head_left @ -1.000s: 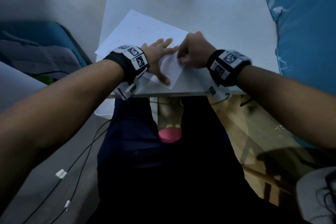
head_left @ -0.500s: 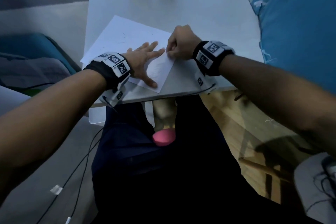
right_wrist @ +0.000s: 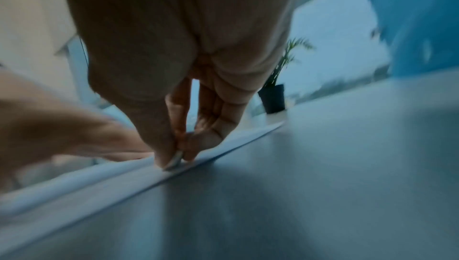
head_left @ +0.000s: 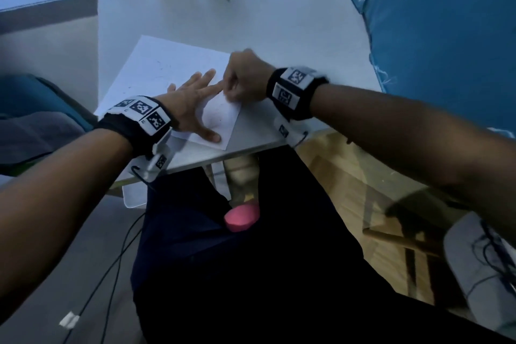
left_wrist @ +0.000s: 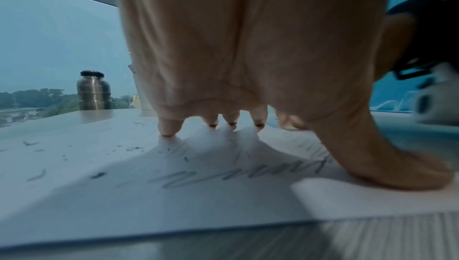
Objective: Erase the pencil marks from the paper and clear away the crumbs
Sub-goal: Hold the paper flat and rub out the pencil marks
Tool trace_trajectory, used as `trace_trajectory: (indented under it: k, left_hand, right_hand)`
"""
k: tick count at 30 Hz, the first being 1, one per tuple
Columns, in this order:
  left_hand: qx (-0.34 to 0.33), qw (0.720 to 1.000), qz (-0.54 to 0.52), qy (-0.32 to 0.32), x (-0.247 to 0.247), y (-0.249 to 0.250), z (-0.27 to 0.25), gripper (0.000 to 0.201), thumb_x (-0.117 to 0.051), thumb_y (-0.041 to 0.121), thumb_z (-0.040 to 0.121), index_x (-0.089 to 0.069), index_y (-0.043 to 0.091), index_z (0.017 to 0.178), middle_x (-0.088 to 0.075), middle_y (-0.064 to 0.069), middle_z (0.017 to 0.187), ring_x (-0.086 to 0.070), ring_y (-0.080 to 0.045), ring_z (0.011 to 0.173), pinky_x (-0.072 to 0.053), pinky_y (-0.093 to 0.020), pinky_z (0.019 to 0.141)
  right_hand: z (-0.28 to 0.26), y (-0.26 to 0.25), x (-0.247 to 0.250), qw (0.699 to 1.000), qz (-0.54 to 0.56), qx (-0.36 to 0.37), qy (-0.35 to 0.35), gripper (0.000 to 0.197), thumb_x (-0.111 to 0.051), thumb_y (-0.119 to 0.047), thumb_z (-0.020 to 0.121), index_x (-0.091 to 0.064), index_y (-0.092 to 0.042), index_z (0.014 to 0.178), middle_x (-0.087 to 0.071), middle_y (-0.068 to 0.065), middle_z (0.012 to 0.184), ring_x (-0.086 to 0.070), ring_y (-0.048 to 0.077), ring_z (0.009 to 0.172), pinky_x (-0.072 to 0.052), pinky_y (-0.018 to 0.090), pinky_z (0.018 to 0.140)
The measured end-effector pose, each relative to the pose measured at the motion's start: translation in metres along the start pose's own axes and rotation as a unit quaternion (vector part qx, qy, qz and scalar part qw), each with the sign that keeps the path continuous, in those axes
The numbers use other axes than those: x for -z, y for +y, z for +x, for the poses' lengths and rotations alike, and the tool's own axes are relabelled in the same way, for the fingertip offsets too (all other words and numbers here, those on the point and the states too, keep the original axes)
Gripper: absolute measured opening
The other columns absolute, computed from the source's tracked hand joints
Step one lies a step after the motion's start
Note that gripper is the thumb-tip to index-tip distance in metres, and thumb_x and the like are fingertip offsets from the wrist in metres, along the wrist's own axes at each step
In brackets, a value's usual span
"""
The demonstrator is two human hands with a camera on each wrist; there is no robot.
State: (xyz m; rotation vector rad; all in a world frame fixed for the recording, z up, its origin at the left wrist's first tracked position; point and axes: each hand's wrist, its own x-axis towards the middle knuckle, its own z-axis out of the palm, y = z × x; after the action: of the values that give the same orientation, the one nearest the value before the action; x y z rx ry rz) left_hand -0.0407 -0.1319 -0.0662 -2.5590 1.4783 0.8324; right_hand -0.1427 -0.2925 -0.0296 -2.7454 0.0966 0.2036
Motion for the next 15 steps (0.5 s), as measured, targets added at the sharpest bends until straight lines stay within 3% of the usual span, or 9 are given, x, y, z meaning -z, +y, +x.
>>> trace_trajectory:
  k: [3,5,7,8,10,12,14,15]
  left_hand:
    - [0.004,1.000,-0.002,-0.004,0.000,0.000,0.000,0.133,-0.080,0.069,0.053,0.002,0.043,0.154,0.018,0.010,0.162,0.015,-0.016,0.150,-0.004,-0.064,0.116]
    - [-0.001,1.000,-0.002,-0.006,0.001,0.000,-0.001,0.131,-0.080,0.069,0.053,-0.003,0.040,0.154,0.017,0.010,0.163,0.014,-0.016,0.150,-0.004,-0.063,0.116]
    - [0.001,1.000,-0.002,-0.007,0.003,0.001,-0.002,0.129,-0.081,0.069,0.053,-0.006,0.040,0.154,0.016,0.009,0.163,0.014,-0.016,0.150,-0.004,-0.063,0.117]
    - [0.004,1.000,-0.002,-0.008,0.002,0.002,-0.001,0.130,-0.081,0.068,0.054,-0.003,0.042,0.154,0.017,0.009,0.163,0.015,-0.017,0.150,-0.003,-0.063,0.116]
    - [0.014,1.000,0.001,-0.010,0.002,0.004,-0.002,0.132,-0.082,0.067,0.054,0.004,0.044,0.153,0.018,0.010,0.162,0.016,-0.017,0.149,-0.003,-0.064,0.116]
    - [0.013,1.000,0.001,-0.012,0.004,0.004,-0.003,0.129,-0.081,0.069,0.053,-0.005,0.041,0.154,0.016,0.010,0.163,0.015,-0.017,0.150,-0.003,-0.064,0.117]
    - [0.008,1.000,-0.005,-0.014,0.005,0.003,-0.003,0.126,-0.081,0.067,0.054,-0.011,0.038,0.154,0.018,0.010,0.162,0.016,-0.016,0.149,-0.003,-0.063,0.117]
    - [0.008,1.000,-0.007,-0.015,0.005,0.002,-0.003,0.128,-0.081,0.067,0.054,-0.008,0.040,0.154,0.020,0.010,0.162,0.017,-0.016,0.149,-0.002,-0.063,0.117]
  right_hand:
    - [0.004,-0.004,-0.003,1.000,0.010,-0.014,0.021,0.017,-0.059,-0.009,0.075,-0.073,0.000,0.077,-0.071,0.019,0.086,-0.061,0.030,0.073,-0.047,0.026,0.078]
    - [-0.011,-0.022,-0.018,0.999,-0.007,0.041,-0.016,0.015,-0.060,-0.006,0.075,-0.071,0.003,0.075,-0.069,0.024,0.085,-0.055,0.027,0.066,-0.041,0.025,0.070]
    - [-0.014,-0.016,-0.014,0.998,0.010,0.066,-0.005,0.009,-0.063,-0.005,0.068,-0.070,0.000,0.067,-0.064,0.021,0.067,-0.049,0.022,0.058,-0.038,0.024,0.067]
    - [-0.005,-0.008,-0.004,0.999,0.023,0.029,0.015,0.010,-0.062,-0.007,0.067,-0.070,-0.001,0.065,-0.063,0.018,0.063,-0.049,0.026,0.056,-0.042,0.025,0.068]
    - [0.007,0.007,0.005,0.999,0.020,-0.007,0.039,0.013,-0.061,-0.010,0.069,-0.073,-0.003,0.070,-0.070,0.014,0.072,-0.062,0.032,0.066,-0.050,0.030,0.081]
    - [-0.004,-0.016,-0.003,0.999,-0.011,0.033,0.029,0.009,-0.064,-0.004,0.068,-0.072,-0.003,0.071,-0.071,0.017,0.076,-0.065,0.034,0.068,-0.051,0.029,0.075]
    - [-0.018,-0.030,-0.024,0.993,0.010,0.113,0.015,0.006,-0.066,0.001,0.064,-0.071,-0.001,0.067,-0.069,0.022,0.073,-0.060,0.024,0.058,-0.047,0.027,0.063]
    - [-0.020,-0.027,-0.019,0.993,0.008,0.116,0.014,0.007,-0.064,-0.002,0.065,-0.071,0.000,0.067,-0.068,0.025,0.073,-0.053,0.016,0.061,-0.042,0.024,0.063]
